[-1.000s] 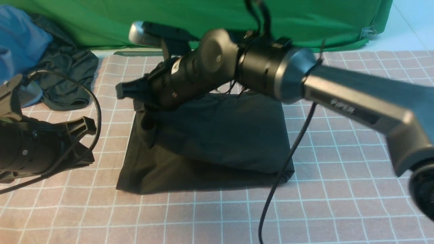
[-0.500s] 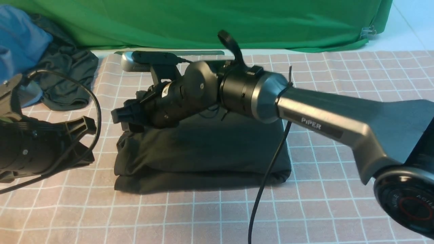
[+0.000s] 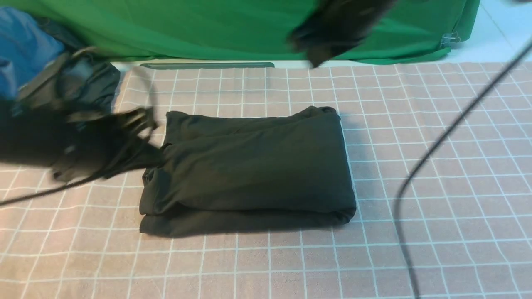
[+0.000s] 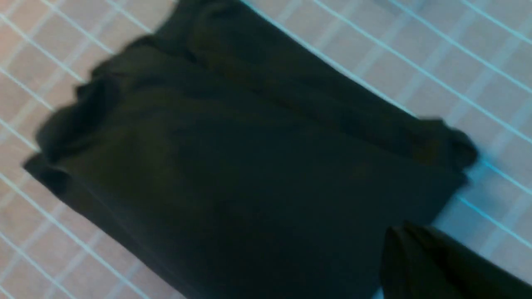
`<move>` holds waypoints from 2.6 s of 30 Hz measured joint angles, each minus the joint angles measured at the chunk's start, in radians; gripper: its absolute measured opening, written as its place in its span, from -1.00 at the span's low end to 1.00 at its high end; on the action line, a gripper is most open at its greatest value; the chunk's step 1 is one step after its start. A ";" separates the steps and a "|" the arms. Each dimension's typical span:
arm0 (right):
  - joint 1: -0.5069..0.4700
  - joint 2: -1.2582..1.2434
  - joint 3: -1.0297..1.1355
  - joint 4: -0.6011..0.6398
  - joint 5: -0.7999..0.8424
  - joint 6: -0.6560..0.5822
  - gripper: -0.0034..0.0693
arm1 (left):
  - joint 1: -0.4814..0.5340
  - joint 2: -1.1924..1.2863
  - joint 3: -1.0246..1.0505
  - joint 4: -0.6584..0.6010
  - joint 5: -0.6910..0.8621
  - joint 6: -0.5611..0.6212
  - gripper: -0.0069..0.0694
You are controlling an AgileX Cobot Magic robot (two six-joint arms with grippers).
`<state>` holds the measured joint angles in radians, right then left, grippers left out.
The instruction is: Fold a long-sleeved shirt over a pink coffee tablecloth.
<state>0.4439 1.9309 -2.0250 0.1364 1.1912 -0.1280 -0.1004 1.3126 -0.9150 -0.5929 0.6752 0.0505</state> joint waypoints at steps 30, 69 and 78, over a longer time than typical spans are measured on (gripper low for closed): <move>0.055 0.047 0.675 0.094 -0.254 -0.031 -0.81 | -0.077 0.431 -0.084 0.406 -0.042 -0.367 -0.73; 0.027 0.071 0.545 -0.080 -0.134 0.073 -0.81 | -0.067 0.372 -0.076 0.630 0.022 -0.607 -0.73; 0.015 -0.026 0.545 -0.083 -0.120 0.053 -0.80 | -0.067 0.349 -0.367 0.566 0.087 -0.589 -0.73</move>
<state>0.4594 1.9052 -1.4799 0.0531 1.0716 -0.0753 -0.1677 1.6617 -1.2823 -0.0269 0.7627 -0.5388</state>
